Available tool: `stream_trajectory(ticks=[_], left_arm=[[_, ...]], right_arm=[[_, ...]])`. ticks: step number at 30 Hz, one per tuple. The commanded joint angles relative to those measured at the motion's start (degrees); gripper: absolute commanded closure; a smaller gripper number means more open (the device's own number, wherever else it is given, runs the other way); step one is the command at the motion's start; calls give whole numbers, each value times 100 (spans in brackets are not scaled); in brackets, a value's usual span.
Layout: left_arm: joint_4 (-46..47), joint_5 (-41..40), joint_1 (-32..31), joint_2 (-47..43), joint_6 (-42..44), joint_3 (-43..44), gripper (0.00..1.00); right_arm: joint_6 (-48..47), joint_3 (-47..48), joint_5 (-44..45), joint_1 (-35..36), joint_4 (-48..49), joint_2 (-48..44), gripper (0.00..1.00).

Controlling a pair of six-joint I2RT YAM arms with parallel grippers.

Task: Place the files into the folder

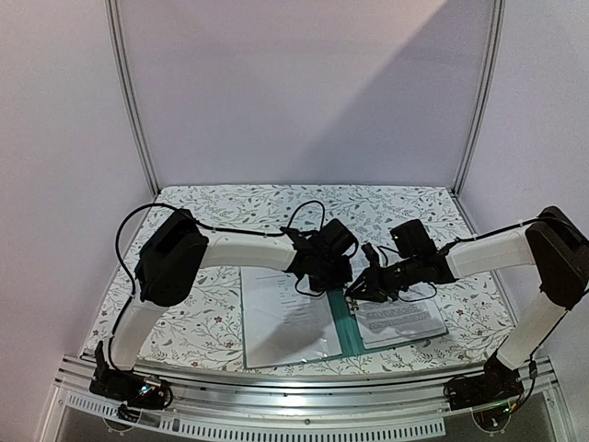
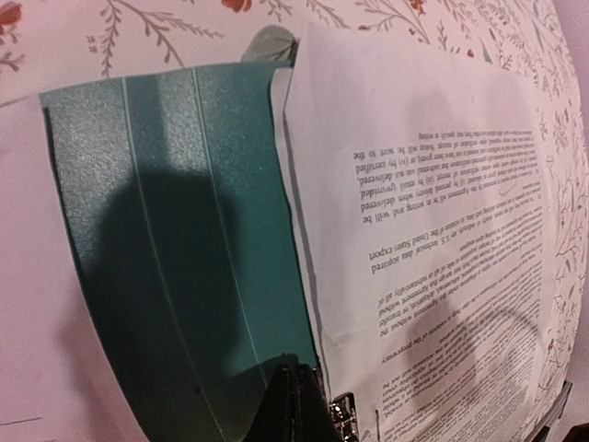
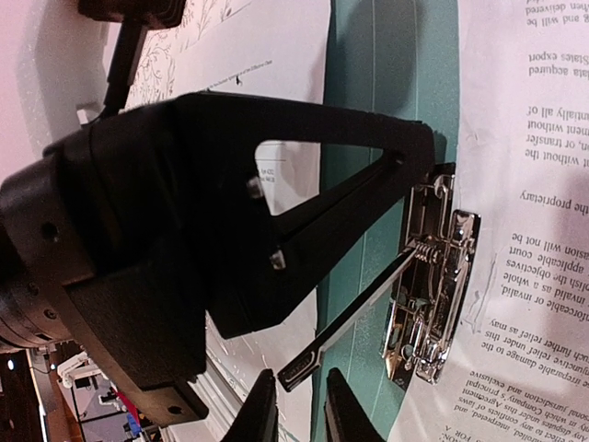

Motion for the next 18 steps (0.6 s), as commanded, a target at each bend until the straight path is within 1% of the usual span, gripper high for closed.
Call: stream_trajectory(ticks=[1, 11, 18], left_arm=[[-369, -68, -23, -48, 46, -190, 100], [-349, 1, -10, -35, 41, -204, 100], [-342, 3, -1, -37, 37, -237, 100]], right_arm=[[22, -101, -78, 51, 73, 99, 83], [39, -147, -107, 53, 103, 164, 87], [79, -194, -110, 56, 80, 205, 93]])
